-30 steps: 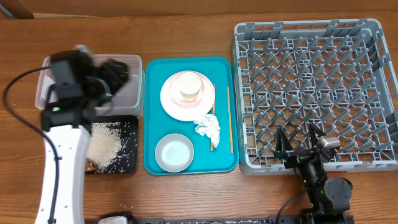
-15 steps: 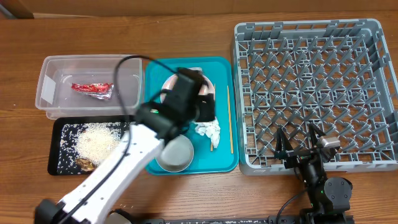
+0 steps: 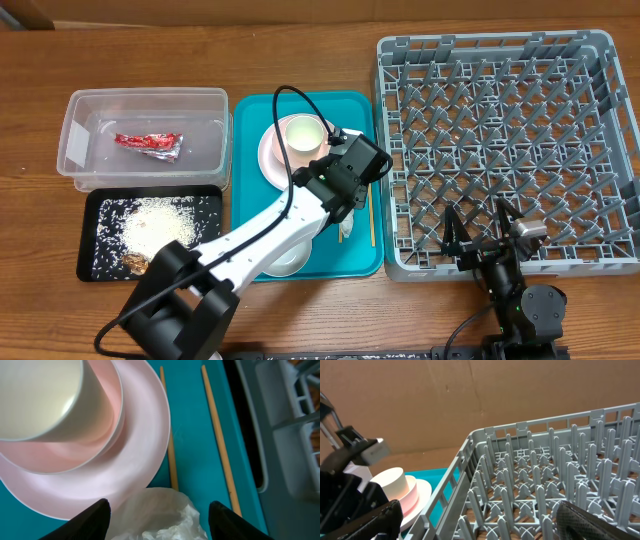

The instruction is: Sort waste into correct bins and load items into the dishwasher

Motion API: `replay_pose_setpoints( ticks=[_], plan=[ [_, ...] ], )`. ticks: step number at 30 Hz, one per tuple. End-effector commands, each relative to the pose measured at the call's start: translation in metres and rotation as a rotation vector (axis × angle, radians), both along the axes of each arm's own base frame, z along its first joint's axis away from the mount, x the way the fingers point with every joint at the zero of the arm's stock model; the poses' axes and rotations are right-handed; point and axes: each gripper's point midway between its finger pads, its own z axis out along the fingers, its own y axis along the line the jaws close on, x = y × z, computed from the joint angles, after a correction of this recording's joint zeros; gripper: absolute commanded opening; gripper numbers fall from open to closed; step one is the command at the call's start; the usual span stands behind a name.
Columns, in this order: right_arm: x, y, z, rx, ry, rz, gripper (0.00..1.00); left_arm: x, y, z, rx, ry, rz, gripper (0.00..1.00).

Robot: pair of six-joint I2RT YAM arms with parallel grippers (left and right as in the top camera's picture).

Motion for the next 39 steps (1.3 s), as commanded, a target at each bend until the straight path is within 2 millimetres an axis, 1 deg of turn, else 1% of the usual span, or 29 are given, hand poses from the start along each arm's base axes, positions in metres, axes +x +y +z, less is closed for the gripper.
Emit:
replay_pose_setpoints(
  ticks=[1,4,7,16,20,30,36,39],
  plan=[
    [0.000,-0.001,-0.001,-0.002,-0.006,-0.005,1.00,0.001,-0.003,-0.007,0.017,0.012,-0.020,0.65],
    [0.000,-0.001,-0.001,-0.002,-0.006,-0.005,1.00,-0.007,-0.013,-0.011,-0.032,0.064,-0.055,0.65],
    [0.000,-0.001,-0.001,-0.002,-0.006,-0.005,1.00,-0.014,-0.017,-0.014,-0.053,0.102,-0.072,0.65],
    [0.000,-0.001,-0.001,-0.002,-0.006,-0.005,1.00,-0.025,-0.009,-0.026,-0.019,0.159,-0.059,0.67],
    [0.000,-0.001,-0.001,-0.002,-0.006,-0.005,1.00,-0.029,-0.013,-0.031,-0.037,0.194,-0.065,0.68],
    [0.000,-0.001,-0.001,-0.002,-0.006,-0.005,1.00,-0.033,-0.014,-0.036,-0.045,0.219,-0.068,0.69],
    [0.000,-0.001,-0.001,-0.002,-0.006,-0.005,1.00,-0.035,-0.013,-0.037,-0.069,0.232,-0.002,0.71],
    [0.000,-0.001,-0.001,-0.002,-0.006,-0.005,1.00,-0.035,-0.013,-0.038,-0.068,0.235,0.000,0.70]
  ],
)
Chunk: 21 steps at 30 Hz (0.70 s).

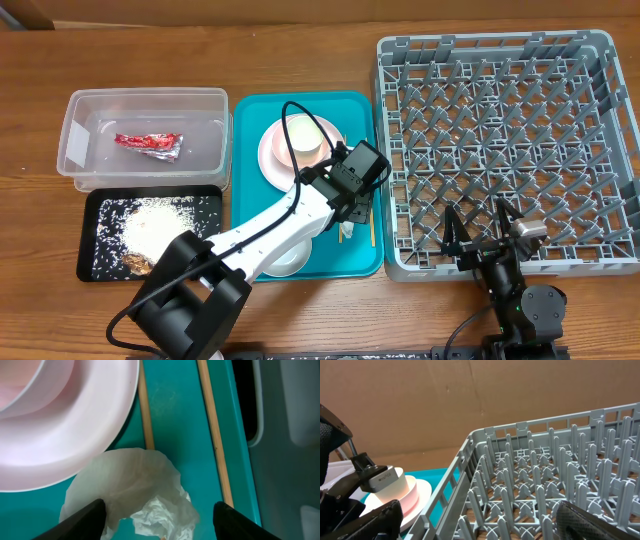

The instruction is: Sort waste into correct bins and load items into the dishwasher

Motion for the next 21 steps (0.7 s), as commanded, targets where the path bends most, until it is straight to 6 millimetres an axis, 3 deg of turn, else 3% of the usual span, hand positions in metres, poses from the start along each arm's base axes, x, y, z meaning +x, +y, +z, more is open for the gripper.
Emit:
replay_pose_setpoints(
  ticks=[1,15,21],
  plan=[
    [0.000,-0.001,-0.001,-0.003,-0.007,-0.005,1.00,-0.002,-0.002,-0.007,-0.003,0.028,0.023,0.69],
    [0.000,0.000,-0.001,-0.003,-0.006,-0.005,1.00,-0.008,0.002,-0.033,0.039,0.084,0.053,0.66],
    [0.000,-0.001,-0.001,-0.003,-0.006,-0.005,1.00,-0.008,0.000,-0.033,0.037,0.081,0.048,0.53]
  ],
)
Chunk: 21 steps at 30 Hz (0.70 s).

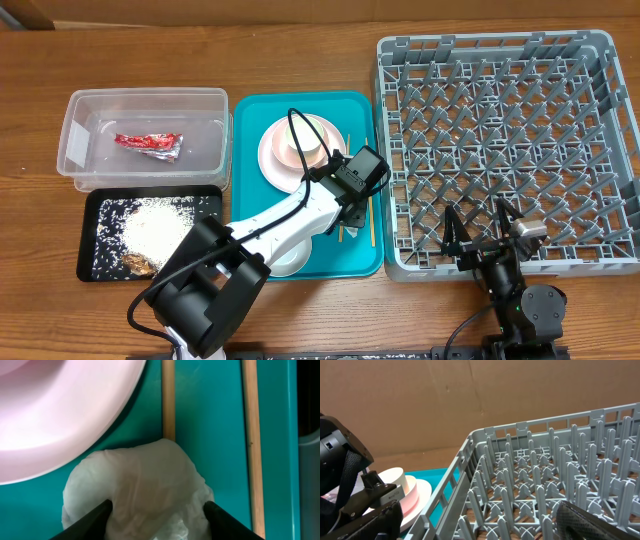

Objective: Sort waste into correct bins and load items into the dishwasher
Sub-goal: 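Lift tissue with left gripper and carry it to clear bin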

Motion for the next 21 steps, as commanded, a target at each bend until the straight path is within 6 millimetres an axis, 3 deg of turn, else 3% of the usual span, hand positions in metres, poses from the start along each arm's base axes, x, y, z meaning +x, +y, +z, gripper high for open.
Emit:
replay_pose_setpoints(
  ticks=[1,7,11,14,18,21],
  plan=[
    [0.000,0.000,-0.001,-0.003,-0.006,-0.004,1.00,-0.002,-0.006,-0.002,-0.010,0.007,-0.004,0.49],
    [0.000,0.000,-0.001,-0.003,-0.006,-0.004,1.00,-0.002,-0.007,-0.001,-0.009,0.005,-0.005,0.46],
    [0.000,0.000,-0.001,-0.003,-0.006,-0.005,1.00,0.001,-0.005,0.000,-0.002,-0.007,-0.001,0.31],
    [0.000,0.000,-0.001,-0.003,-0.006,-0.005,1.00,0.003,-0.006,0.002,-0.004,-0.014,-0.003,0.25],
    [0.000,0.000,-0.001,-0.003,-0.006,-0.005,1.00,0.006,-0.009,0.007,-0.011,-0.021,-0.003,0.07],
    [0.000,0.000,-0.001,-0.003,-0.006,-0.004,1.00,0.010,-0.011,0.014,-0.013,-0.031,-0.006,0.04]
  ],
)
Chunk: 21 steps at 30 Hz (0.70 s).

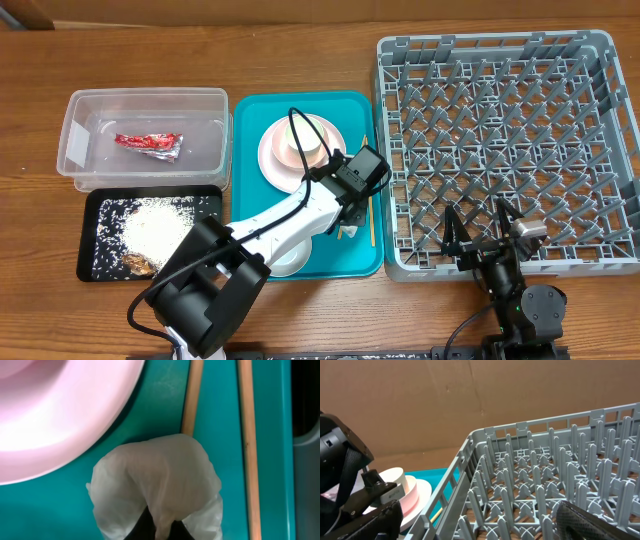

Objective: Sort waste into correct bins and load items into the dishwasher
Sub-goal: 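Lift tissue with left gripper and carry it to clear bin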

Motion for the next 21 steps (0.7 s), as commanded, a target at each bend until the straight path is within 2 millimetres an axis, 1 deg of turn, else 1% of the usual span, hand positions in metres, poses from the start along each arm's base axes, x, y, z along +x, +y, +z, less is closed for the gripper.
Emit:
replay_pose_setpoints(
  ticks=[1,4,6,10,12,15,16,17,18,21],
  plan=[
    [0.000,-0.001,-0.001,-0.003,-0.007,-0.005,1.00,0.011,-0.010,0.015,-0.008,-0.036,-0.002,0.04],
    [0.000,-0.001,-0.001,-0.003,-0.007,-0.005,1.00,0.015,-0.010,0.030,-0.012,-0.054,0.002,0.04],
    [0.000,-0.001,-0.001,-0.003,-0.007,-0.005,1.00,0.018,-0.010,0.044,-0.016,-0.073,0.008,0.04],
    [0.000,-0.001,-0.001,-0.003,-0.007,-0.005,1.00,0.024,0.002,0.073,-0.001,-0.104,0.033,0.04],
    [0.000,-0.001,-0.001,-0.003,-0.007,-0.005,1.00,0.026,0.011,0.087,0.013,-0.116,0.053,0.04],
    [0.000,-0.001,-0.001,-0.003,-0.007,-0.005,1.00,0.031,0.032,0.106,0.039,-0.138,0.096,0.04],
    [0.000,-0.001,-0.001,-0.003,-0.007,-0.005,1.00,0.034,0.042,0.114,0.047,-0.147,0.119,0.04],
    [0.000,-0.001,-0.001,-0.003,-0.007,-0.005,1.00,0.039,0.058,0.125,0.055,-0.161,0.156,0.04],
    [0.000,-0.001,-0.001,-0.003,-0.007,-0.005,1.00,0.042,0.069,0.132,0.055,-0.169,0.184,0.04],
    [0.000,-0.001,-0.001,-0.003,-0.007,-0.005,1.00,0.050,0.099,0.148,0.044,-0.191,0.265,0.04]
  ],
)
